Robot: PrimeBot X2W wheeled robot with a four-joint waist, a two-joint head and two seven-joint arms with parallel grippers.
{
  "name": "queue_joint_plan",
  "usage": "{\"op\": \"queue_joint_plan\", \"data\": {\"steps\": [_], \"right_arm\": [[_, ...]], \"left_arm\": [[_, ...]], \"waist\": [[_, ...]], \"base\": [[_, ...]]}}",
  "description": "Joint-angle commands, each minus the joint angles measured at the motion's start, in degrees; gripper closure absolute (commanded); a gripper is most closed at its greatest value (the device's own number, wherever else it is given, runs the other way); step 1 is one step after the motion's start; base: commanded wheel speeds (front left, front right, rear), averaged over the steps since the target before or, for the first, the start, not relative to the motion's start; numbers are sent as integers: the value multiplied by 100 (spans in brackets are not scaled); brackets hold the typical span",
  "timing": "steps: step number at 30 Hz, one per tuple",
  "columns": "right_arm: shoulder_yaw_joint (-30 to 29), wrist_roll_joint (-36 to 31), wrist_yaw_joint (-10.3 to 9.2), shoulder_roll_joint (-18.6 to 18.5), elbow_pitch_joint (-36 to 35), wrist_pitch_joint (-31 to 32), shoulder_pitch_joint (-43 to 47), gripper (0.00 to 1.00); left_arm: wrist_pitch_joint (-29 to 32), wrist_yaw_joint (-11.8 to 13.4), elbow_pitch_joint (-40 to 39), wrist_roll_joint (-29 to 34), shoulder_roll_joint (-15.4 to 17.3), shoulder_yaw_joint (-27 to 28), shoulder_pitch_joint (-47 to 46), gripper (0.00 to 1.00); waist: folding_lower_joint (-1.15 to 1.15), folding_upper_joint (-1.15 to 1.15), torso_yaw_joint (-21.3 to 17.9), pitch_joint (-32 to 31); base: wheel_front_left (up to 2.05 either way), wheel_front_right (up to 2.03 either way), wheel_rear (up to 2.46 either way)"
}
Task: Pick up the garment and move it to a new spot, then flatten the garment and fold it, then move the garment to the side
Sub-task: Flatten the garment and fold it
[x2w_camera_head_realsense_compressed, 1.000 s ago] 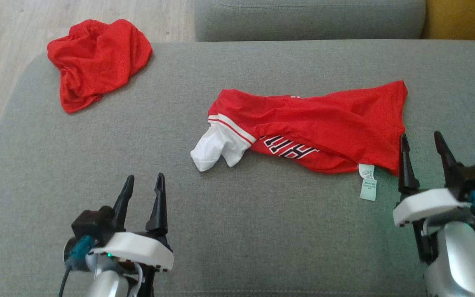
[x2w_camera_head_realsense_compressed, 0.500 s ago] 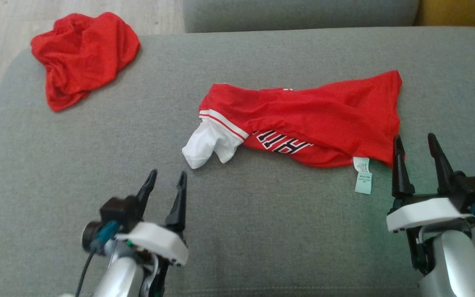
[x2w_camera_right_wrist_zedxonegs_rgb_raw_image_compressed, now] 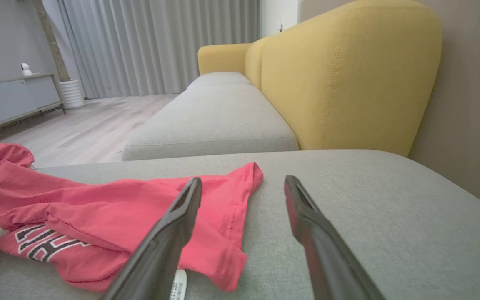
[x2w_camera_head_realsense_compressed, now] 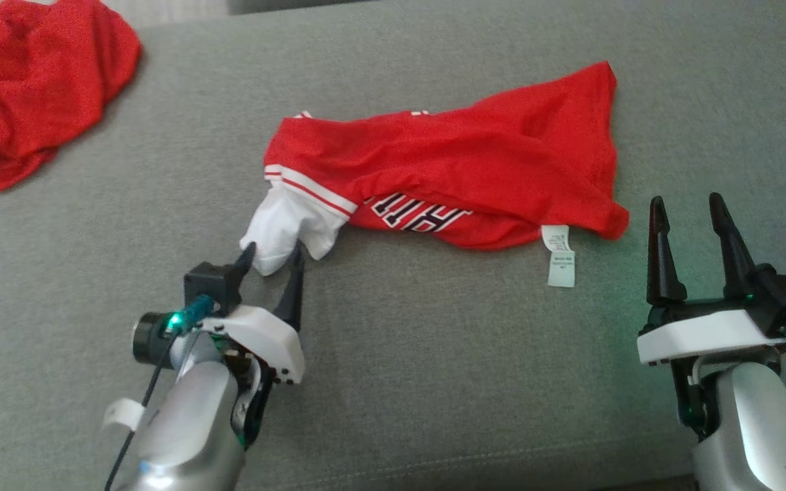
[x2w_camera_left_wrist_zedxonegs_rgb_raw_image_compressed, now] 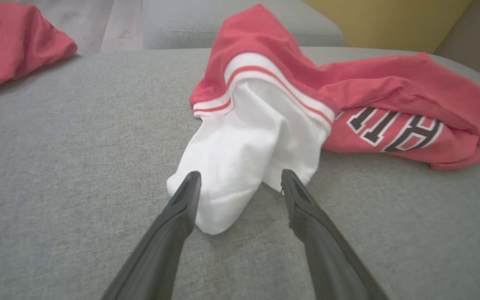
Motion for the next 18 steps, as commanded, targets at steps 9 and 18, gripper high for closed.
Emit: {"op": "queue_joint_plan", "data": {"steps": [9, 18], "right_arm": [[-17, 19, 41, -15, -304, -77, -179, 0], [-254, -25, 41, -15, -354, -78, -63, 0]], "left_arm": [[-71, 78, 164, 127, 51, 497, -418, 100], [-71, 92, -761, 442, 273, 767, 39, 100]], "waist": [[-1, 0, -156, 171], [-1, 0, 189, 24]], "base": [[0, 0, 0], [0, 0, 0]]}}
